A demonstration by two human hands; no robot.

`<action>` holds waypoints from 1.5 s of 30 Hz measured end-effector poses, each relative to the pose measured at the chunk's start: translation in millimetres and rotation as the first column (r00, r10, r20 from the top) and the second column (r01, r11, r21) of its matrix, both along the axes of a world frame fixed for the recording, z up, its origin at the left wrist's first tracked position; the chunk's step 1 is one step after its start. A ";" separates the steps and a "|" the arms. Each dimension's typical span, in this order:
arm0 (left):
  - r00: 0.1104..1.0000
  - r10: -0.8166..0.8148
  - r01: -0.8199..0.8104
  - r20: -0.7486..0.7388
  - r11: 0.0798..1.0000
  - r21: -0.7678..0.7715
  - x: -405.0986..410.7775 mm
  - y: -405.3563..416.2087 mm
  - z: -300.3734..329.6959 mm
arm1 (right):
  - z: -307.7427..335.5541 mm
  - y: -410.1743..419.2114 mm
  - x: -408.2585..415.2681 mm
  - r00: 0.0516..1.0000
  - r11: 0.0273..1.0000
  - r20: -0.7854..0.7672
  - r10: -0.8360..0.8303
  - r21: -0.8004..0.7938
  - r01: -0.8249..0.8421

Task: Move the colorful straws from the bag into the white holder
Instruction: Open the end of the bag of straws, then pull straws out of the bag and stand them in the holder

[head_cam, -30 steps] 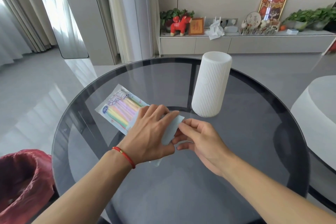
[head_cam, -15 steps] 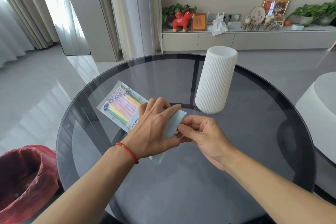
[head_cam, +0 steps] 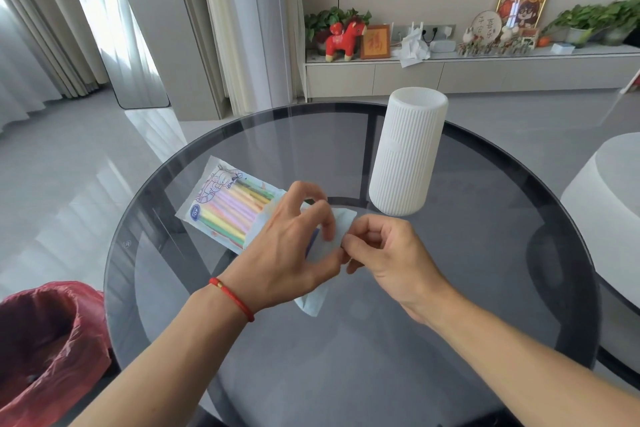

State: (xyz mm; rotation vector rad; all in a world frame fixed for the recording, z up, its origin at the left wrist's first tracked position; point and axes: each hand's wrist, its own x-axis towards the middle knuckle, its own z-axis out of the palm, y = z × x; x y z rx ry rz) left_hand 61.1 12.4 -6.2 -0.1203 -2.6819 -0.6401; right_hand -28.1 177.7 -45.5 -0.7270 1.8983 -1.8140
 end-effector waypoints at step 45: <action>0.999 0.027 -0.018 0.029 0.961 -0.275 -12.2 -41.2 -25.1 | -6.4 -0.5 -6.9 0.954 0.964 -0.262 0.144 0.253 -0.076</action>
